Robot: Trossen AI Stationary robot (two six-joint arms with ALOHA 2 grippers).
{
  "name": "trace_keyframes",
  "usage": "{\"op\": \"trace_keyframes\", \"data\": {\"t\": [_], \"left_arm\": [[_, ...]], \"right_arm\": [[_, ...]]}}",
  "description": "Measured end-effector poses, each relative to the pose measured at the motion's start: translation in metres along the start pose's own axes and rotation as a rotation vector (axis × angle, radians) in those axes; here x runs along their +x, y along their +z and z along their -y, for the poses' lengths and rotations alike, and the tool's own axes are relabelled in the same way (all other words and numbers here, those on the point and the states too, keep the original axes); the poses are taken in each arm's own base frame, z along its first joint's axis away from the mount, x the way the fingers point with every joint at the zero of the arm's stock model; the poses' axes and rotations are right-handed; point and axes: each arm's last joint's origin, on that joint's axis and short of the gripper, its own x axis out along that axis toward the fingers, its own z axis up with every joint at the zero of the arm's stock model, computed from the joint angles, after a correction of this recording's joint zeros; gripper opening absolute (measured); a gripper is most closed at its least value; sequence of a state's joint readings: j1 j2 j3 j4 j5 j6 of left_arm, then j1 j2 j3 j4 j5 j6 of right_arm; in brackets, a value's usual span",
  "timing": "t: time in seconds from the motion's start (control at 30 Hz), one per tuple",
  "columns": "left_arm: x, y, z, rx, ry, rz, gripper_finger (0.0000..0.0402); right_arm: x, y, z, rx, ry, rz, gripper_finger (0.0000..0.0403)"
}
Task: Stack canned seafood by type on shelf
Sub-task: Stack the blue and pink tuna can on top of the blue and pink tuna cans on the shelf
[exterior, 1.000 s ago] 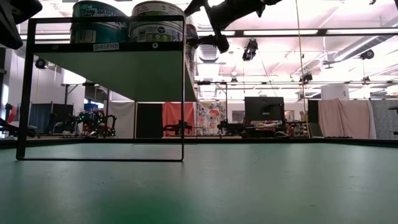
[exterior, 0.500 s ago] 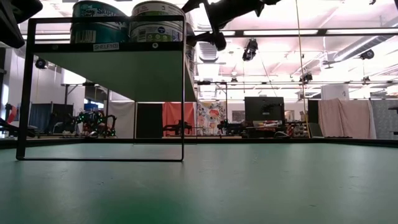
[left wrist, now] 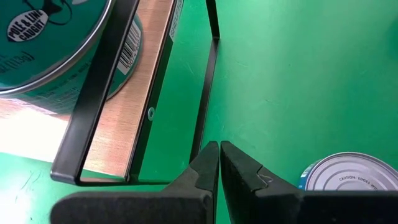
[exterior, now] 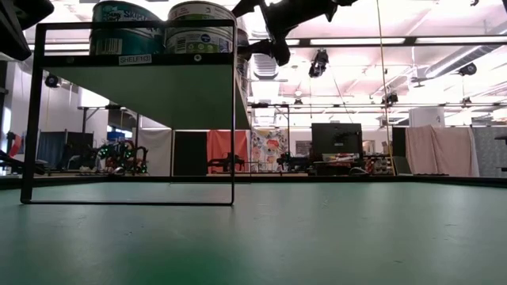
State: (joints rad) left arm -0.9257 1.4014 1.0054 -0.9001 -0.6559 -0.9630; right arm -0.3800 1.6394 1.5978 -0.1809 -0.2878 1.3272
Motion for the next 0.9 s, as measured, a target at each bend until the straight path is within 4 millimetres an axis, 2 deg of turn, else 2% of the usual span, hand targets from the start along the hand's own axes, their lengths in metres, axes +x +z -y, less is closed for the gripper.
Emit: {"op": "trace_keyframes", "data": {"t": [0.6,0.9], "left_arm": [[0.0000,0.0000,0.0001,0.003,-0.001,0.000,0.0000],[0.0001,0.0002,-0.0002,0.004,0.006,0.009,0.0000]], "right_arm": [[-0.0028,0.0066,0.0071,0.057,-0.052,-0.005,0.0354],[-0.0024,0.0077,0.0000,0.072,0.021,-0.003,0.0354]]}}
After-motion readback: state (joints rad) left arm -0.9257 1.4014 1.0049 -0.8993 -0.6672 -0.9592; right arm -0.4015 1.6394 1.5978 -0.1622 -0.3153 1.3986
